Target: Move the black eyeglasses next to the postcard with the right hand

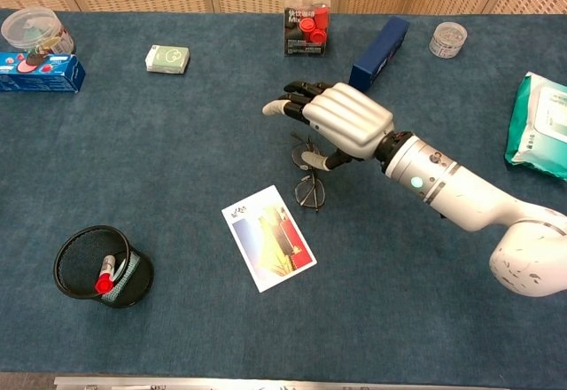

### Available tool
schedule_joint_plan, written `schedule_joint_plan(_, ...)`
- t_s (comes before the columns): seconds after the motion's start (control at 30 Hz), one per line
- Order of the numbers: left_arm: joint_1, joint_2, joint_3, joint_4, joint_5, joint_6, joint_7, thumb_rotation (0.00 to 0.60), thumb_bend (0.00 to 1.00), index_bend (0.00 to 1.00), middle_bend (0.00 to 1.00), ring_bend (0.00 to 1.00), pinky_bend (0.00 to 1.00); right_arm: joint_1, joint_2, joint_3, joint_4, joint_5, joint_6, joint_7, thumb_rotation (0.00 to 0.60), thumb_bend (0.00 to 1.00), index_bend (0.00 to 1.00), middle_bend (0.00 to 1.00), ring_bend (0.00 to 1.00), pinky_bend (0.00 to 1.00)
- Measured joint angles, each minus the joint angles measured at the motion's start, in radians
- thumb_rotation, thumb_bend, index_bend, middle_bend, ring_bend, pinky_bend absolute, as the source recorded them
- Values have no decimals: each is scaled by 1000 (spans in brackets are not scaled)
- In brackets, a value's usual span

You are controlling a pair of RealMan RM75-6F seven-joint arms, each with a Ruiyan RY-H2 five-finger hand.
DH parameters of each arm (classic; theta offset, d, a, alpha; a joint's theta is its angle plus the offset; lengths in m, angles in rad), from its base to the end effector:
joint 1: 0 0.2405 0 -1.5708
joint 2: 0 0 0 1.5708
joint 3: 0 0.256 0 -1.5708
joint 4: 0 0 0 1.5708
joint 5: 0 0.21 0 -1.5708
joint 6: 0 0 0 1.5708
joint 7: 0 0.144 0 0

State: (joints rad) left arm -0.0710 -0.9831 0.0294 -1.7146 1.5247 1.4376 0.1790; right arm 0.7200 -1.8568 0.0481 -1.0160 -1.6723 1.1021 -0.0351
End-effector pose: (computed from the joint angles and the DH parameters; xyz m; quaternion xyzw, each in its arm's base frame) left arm -0.3092 0.1582 0.1749 -0.6602 -0.3555 -0.2874 0.5959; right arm -0.1397 -0.3077 -0.0942 0.8086 -0.2349 0.4398 0.3124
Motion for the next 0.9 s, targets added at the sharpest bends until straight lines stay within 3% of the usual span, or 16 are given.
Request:
schedule_joint_plan(0.5,1,9,0,-2,4,2,-19,600,1,554,459,375,463,13,-51,-21,102,20,-26,46,600,268,191,241,101,229)
schedule_joint_plan(0.9,2,7,0,-1,4,1,-13,600,1,554,460,376,463,10,-45,-31,97,22,-12,57,600,266,190,241,101,229)
